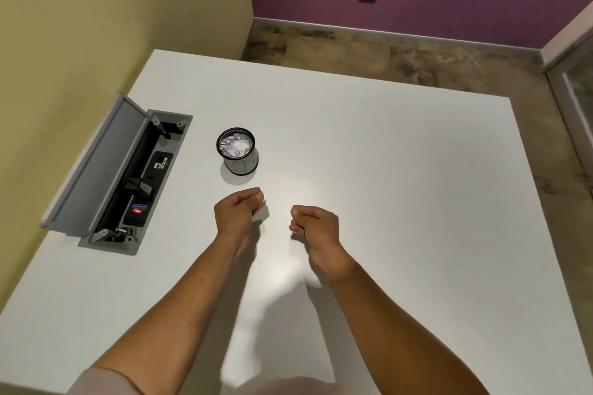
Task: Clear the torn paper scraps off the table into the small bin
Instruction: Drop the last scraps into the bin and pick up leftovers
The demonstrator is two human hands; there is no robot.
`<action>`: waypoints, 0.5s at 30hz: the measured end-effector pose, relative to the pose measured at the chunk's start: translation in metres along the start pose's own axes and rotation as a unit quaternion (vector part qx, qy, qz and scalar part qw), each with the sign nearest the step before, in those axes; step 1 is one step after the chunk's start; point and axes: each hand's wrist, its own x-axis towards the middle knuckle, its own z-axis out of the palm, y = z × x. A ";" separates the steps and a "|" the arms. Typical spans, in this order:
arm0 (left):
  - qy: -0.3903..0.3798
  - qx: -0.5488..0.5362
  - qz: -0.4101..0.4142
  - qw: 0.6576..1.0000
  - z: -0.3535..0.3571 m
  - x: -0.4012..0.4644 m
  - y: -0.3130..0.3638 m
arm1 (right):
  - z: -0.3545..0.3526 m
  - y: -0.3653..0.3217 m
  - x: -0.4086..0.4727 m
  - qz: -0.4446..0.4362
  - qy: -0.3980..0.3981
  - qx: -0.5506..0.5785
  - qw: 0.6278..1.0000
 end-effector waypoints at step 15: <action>0.093 0.114 0.125 0.981 0.008 0.102 0.084 | 0.116 -0.104 0.076 -0.096 0.035 -0.079 0.992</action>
